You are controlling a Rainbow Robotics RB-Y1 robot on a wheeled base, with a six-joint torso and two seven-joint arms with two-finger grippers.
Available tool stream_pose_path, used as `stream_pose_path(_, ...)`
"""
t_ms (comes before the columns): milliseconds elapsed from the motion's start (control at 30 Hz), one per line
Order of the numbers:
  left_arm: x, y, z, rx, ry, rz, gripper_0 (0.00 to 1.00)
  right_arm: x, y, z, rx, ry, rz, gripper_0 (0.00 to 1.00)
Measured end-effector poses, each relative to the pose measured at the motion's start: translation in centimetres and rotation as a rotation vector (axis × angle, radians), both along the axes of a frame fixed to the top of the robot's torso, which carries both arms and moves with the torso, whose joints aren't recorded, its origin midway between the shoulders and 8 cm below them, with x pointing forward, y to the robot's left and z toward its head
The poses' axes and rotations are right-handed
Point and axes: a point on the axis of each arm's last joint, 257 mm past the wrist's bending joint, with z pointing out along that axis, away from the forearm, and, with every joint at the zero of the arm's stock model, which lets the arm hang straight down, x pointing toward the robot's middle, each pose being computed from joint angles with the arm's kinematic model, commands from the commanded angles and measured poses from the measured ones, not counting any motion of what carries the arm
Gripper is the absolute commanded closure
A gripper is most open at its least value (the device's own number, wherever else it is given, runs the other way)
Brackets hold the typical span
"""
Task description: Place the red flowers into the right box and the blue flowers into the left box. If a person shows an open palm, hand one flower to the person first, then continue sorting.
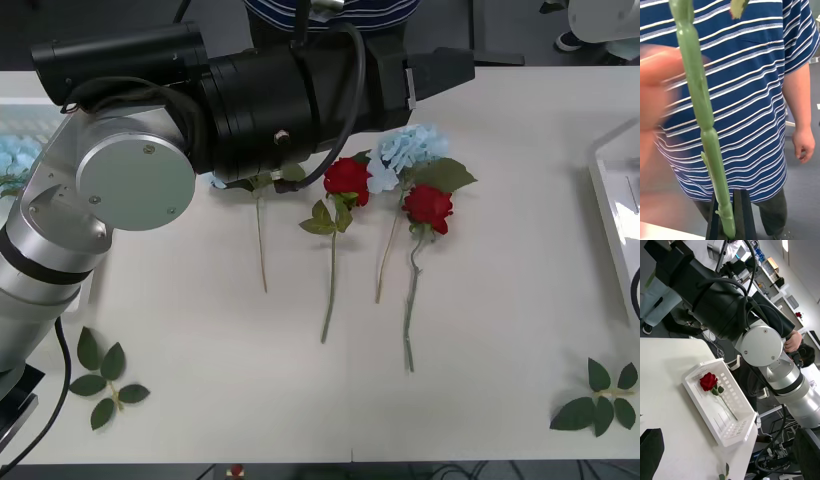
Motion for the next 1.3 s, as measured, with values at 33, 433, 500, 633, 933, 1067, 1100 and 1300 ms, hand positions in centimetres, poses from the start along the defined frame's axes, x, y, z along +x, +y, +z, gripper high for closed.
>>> stream_pose_path(33,0.0,0.0,0.0,0.0,0.0,0.0,0.0,0.0,0.0,0.0,0.0,0.0,0.0,1.0)
stream_pose_path(433,0.0,0.0,0.0,0.0,0.0,0.0,0.0,0.01,-0.02,0.0,0.001,0.0,0.0,1.0)
stream_pose_path(500,0.0,0.0,0.0,0.0,0.0,0.0,0.0,0.0,-0.02,0.01,0.001,-0.001,0.0,1.0)
stream_pose_path(633,0.0,0.01,0.0,0.0,0.0,0.0,0.0,0.0,-0.02,0.01,0.001,-0.001,0.0,0.75)
stream_pose_path(933,0.0,0.01,0.0,0.0,0.0,0.0,0.0,0.0,-0.01,0.02,0.001,-0.001,0.0,0.0)
stream_pose_path(1067,0.0,0.01,0.0,0.0,0.0,0.0,0.0,0.0,-0.01,0.02,0.001,-0.001,0.0,0.0)
stream_pose_path(1100,0.0,0.01,0.0,0.0,0.0,0.0,0.0,0.0,-0.01,0.02,0.001,-0.001,0.0,0.0)
stream_pose_path(1300,0.0,0.01,0.0,0.0,0.0,0.0,0.0,0.0,-0.01,0.02,0.001,0.0,0.0,0.0)
